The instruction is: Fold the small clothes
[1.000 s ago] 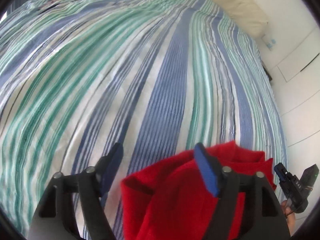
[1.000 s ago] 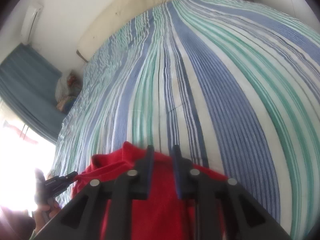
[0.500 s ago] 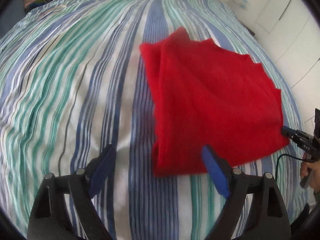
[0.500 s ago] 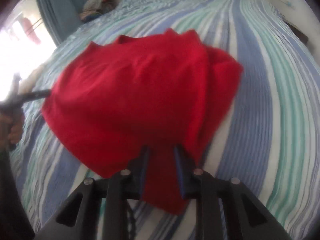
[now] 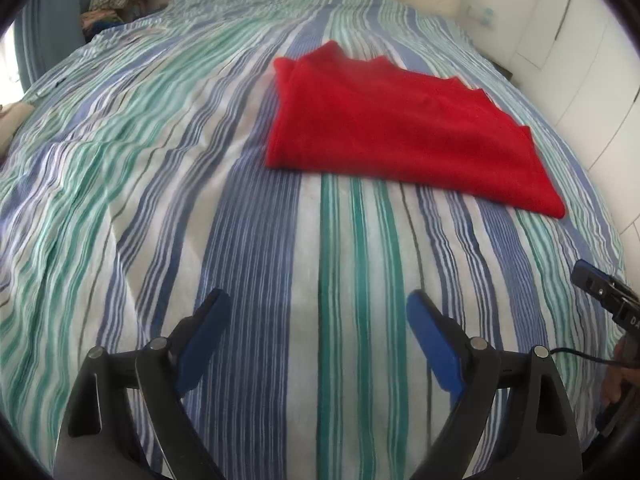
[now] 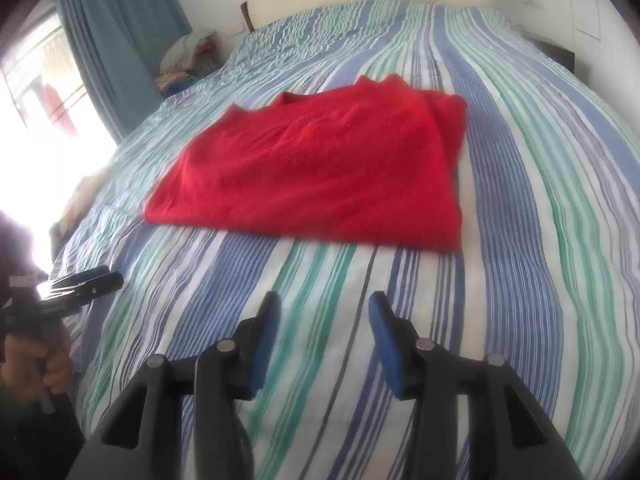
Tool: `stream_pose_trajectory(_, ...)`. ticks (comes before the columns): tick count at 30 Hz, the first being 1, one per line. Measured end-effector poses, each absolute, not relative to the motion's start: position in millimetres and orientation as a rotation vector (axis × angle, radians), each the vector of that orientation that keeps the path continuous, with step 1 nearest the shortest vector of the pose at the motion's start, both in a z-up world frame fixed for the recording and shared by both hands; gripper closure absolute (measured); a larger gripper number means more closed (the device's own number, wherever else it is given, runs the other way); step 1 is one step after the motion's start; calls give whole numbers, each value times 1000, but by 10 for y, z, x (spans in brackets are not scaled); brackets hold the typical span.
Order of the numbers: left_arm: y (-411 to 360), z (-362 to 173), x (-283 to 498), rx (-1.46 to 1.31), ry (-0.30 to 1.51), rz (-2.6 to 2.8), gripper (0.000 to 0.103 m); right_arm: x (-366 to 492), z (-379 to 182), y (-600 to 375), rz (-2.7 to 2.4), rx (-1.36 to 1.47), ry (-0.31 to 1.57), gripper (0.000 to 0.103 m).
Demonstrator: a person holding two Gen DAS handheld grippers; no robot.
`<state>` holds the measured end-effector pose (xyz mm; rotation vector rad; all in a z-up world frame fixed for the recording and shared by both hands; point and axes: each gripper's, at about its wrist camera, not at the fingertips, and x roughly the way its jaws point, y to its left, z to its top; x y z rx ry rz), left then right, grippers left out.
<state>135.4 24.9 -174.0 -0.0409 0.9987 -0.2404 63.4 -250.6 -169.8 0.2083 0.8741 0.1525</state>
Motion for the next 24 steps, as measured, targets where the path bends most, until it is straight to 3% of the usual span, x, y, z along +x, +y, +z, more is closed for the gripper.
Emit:
stream_pose_trajectory(4,193,-1885,1252,-5,945,-222,10,126,-1727,-2335,79,169,812,48)
stream_pose_trajectory(7,277,-2060,1251,-48,931,-235,7,-86,-1839,-2263,34,112,797,37)
stream_pose_trajectory(15,201,-2085,1190,-9,910,-239,2,-115,-2151,-2247,52,62,771,19)
stream_pose_trajectory(24,197,-2098,1140,-4,906,-233,2,-129,-2170,-2249,73,63,765,15)
